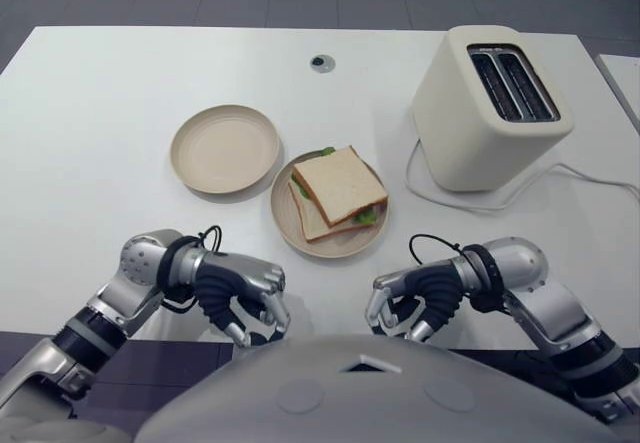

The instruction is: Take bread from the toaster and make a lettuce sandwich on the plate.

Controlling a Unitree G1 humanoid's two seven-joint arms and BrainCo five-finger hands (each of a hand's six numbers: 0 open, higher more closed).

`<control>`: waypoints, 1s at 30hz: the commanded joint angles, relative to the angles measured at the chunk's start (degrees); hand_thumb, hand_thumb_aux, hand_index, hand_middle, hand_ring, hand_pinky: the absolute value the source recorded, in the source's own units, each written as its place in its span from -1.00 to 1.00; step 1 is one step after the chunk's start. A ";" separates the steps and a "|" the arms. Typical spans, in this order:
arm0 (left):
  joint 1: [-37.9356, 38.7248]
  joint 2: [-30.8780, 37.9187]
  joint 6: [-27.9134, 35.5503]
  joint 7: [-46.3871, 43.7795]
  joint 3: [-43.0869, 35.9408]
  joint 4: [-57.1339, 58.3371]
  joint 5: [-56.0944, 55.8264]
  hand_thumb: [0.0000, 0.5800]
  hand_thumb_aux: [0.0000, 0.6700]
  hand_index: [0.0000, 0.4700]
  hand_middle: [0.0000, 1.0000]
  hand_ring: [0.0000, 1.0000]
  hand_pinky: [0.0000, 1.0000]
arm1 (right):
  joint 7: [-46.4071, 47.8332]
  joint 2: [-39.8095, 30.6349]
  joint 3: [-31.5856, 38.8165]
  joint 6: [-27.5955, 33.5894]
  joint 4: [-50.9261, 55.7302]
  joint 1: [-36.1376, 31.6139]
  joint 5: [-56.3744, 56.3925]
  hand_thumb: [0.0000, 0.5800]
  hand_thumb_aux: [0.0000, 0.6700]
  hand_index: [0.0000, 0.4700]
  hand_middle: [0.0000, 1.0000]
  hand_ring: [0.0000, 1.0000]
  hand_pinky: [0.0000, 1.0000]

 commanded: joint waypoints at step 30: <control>-14.87 -31.17 -3.42 64.05 20.12 5.56 12.35 -1.00 -1.00 -1.00 -1.00 -1.00 -1.00 | -57.05 39.90 -21.19 -19.25 16.82 -19.34 -1.47 -1.00 -1.00 -1.00 -1.00 -1.00 -1.00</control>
